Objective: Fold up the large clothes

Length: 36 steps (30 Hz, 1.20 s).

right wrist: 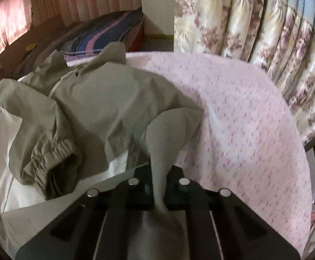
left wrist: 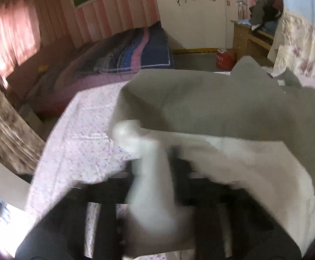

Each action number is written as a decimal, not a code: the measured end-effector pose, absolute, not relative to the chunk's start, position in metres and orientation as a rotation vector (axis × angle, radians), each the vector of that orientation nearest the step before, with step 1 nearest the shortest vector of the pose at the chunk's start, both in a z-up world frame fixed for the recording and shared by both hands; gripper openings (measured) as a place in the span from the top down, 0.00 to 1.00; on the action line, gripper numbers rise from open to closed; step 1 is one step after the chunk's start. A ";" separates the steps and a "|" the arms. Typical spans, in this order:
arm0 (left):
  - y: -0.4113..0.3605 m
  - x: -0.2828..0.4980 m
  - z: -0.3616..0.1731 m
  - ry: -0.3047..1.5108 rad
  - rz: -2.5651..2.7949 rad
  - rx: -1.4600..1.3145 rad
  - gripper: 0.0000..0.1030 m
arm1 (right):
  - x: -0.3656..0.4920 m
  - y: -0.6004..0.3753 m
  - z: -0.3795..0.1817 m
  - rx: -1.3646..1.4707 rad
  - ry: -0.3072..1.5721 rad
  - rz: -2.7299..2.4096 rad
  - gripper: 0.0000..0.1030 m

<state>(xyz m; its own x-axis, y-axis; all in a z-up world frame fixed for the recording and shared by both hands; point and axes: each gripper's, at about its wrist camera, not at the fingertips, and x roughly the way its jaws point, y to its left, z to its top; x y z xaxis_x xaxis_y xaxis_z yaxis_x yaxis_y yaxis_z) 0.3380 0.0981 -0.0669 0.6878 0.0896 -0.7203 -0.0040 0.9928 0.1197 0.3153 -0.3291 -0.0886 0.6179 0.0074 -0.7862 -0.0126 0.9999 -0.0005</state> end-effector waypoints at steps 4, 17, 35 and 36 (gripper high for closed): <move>0.100 0.341 -0.058 0.786 0.073 0.087 0.97 | 0.328 -0.339 -0.060 -0.029 0.811 -0.030 0.97; 0.097 0.365 -0.055 0.800 0.166 0.094 0.74 | 0.387 -0.338 -0.038 -0.182 0.810 -0.077 0.60; 0.144 0.073 -0.050 0.801 0.025 0.112 0.06 | 0.055 -0.363 -0.059 -0.015 0.697 -0.002 0.14; 0.144 0.057 -0.052 0.794 0.028 0.116 0.05 | 0.037 -0.362 -0.061 -0.006 0.688 -0.003 0.14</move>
